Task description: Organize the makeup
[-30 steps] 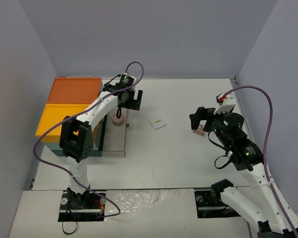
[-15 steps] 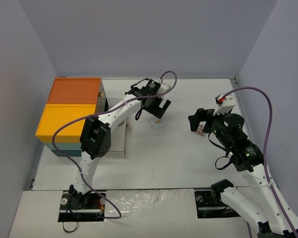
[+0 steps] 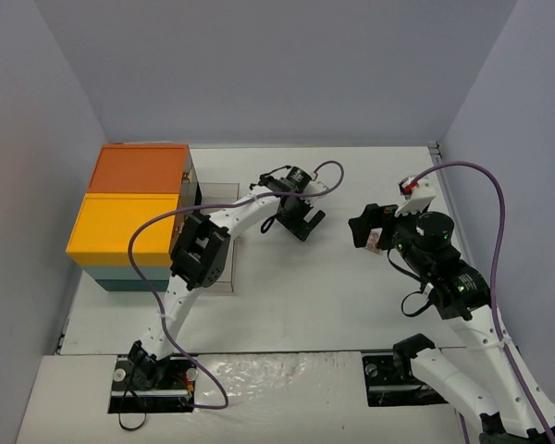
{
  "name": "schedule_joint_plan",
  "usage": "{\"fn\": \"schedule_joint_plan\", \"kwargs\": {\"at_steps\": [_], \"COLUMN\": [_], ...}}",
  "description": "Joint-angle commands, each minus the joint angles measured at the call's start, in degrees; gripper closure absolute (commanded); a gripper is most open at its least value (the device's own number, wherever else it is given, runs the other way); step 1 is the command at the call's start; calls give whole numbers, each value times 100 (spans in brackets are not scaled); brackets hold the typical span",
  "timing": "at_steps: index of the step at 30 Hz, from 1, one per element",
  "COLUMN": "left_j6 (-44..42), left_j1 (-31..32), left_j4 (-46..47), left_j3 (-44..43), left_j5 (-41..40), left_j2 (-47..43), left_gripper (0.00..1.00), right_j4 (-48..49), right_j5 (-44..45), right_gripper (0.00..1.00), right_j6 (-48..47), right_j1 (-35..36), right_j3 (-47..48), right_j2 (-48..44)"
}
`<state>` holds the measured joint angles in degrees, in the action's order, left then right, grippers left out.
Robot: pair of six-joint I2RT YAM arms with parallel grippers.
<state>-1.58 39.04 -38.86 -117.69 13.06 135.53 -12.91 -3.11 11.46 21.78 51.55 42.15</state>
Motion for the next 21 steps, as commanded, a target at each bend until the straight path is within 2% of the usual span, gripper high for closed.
{"fn": "schedule_joint_plan", "kwargs": {"at_steps": [1, 6, 10, 15, 18, 21], "left_j6": [-110, 78, 471, 711, 859, 980], "left_j1": [16, 48, 142, 208, 202, 206], "left_j4": [27, -62, -6, 158, 508, 660], "left_j3": [-455, -410, -201, 318, 935, 1275], "left_j5": [-24, -67, -148, -504, -654, -782], "left_j2": [47, 140, 46, -309, -696, -1066], "left_gripper": [3, 4, 10, 29, 41, 46], "right_j4": [215, 218, 227, 236, 238, 236], "right_j5": [-102, -87, -74, -17, 27, 59], "right_gripper": [0, 0, 0, 0, 0, 0], "right_j6": [-30, -39, -48, -64, -89, -104], "right_j1": [-16, -16, -16, -16, -16, -16], "right_j3": [111, 77, 39, 47, 48, 27], "right_j2": [48, 72, 112, 178, 154, 140]}}
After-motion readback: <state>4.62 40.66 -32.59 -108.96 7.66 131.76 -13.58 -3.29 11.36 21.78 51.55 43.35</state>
